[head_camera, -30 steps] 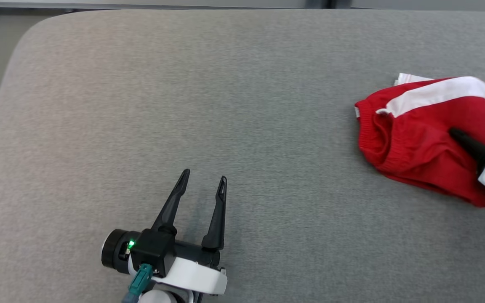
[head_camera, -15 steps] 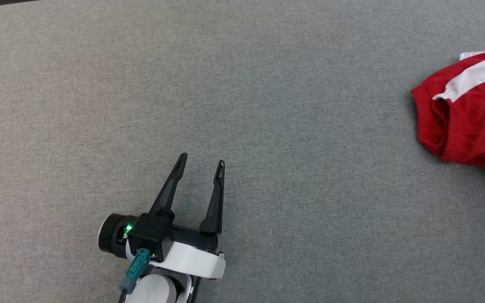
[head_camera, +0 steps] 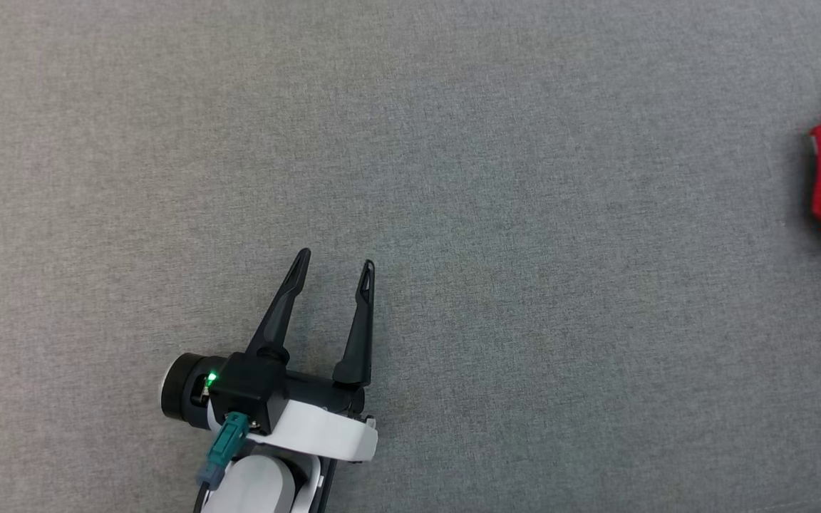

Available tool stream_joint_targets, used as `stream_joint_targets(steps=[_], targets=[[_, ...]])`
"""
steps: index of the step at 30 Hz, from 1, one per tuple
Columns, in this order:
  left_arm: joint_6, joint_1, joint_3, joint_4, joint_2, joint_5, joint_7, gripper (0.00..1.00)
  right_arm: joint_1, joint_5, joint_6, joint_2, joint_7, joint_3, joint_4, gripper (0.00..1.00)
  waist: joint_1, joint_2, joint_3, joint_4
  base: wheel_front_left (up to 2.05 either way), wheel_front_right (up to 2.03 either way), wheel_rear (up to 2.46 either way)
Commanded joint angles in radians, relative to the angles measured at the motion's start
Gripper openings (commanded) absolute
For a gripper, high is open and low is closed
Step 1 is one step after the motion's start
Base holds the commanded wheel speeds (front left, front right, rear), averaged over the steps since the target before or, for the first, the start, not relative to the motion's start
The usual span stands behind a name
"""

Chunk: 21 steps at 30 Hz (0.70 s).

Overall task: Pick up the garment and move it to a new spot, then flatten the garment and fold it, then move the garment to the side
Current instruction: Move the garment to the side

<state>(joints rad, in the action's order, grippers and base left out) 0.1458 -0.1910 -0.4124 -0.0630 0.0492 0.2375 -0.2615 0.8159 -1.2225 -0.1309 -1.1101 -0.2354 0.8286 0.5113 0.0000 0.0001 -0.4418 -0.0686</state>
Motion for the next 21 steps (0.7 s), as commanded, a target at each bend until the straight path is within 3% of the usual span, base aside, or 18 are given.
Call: stream_joint_targets(steps=[1, 9, 21], targets=[[-0.002, -0.012, 0.002, 0.003, 0.004, -0.006, -0.004, 1.0, 0.023, 0.017, 0.0, -0.009, 0.015, 0.007, 0.013, 0.0, 0.0, -0.0001, -0.011, -0.006, 0.0, 0.0, 0.0], [-0.019, -0.05, -0.017, 0.011, 0.004, -0.048, -0.004, 1.0, 0.078, 0.057, 0.0, 0.005, 0.07, 0.035, 0.059, 0.0, 0.0, -0.0001, -0.057, -0.041, 0.0, 0.0, 0.0], [-0.015, -0.061, -0.036, 0.009, 0.004, -0.04, -0.004, 1.0, 0.142, 0.042, 0.0, -0.034, 0.085, 0.071, 0.024, 0.0, 0.0, -0.0001, -0.035, -0.061, 0.0, 0.0, 0.0]])
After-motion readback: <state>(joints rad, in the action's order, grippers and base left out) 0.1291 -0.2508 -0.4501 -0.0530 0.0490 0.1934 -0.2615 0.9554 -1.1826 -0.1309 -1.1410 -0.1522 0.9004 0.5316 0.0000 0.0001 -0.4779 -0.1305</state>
